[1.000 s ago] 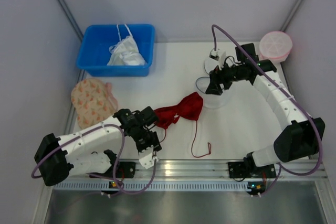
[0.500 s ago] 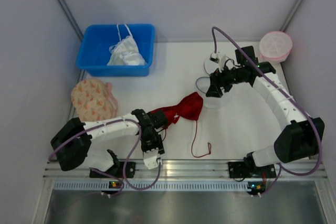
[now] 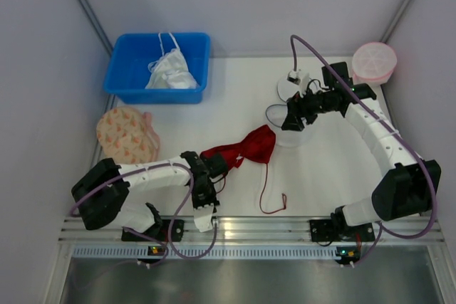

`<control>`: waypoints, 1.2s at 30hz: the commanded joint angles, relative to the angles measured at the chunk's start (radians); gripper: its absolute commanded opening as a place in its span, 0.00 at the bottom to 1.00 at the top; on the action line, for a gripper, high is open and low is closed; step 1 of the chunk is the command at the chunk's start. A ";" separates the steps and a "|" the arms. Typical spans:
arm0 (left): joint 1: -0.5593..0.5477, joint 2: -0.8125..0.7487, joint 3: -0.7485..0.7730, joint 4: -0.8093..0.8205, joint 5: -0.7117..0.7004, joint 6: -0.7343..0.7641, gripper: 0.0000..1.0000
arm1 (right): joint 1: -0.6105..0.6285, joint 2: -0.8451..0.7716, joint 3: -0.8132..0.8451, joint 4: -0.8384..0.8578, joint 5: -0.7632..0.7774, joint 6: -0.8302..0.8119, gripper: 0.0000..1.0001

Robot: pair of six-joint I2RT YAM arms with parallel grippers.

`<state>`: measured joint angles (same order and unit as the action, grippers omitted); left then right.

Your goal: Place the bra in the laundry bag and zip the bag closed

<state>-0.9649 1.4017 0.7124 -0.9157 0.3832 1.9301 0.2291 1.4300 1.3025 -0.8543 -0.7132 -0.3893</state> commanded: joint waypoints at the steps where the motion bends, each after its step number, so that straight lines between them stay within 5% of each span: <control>1: -0.026 -0.001 -0.016 0.049 0.046 0.009 0.07 | -0.020 -0.037 0.012 0.026 -0.017 -0.006 0.68; 7: -0.074 0.067 0.226 0.081 0.157 -0.433 0.00 | -0.022 -0.045 0.006 0.034 -0.017 0.001 0.68; 10: -0.081 0.135 0.349 0.178 0.091 -0.648 0.00 | -0.025 -0.045 0.003 0.034 -0.017 -0.002 0.68; 16: -0.075 0.242 0.482 0.324 -0.053 -0.853 0.00 | -0.027 -0.037 0.006 0.026 -0.019 -0.005 0.67; 26: 0.101 0.381 0.683 0.408 -0.193 -1.060 0.00 | -0.034 -0.043 -0.009 0.008 -0.011 -0.028 0.68; 36: 0.272 0.417 0.688 0.422 -0.225 -1.017 0.00 | -0.034 -0.028 -0.011 0.008 -0.017 -0.023 0.68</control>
<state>-0.7044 1.7988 1.4017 -0.5236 0.1677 0.9115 0.2111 1.4261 1.2873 -0.8612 -0.7120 -0.4007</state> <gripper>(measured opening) 0.014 0.678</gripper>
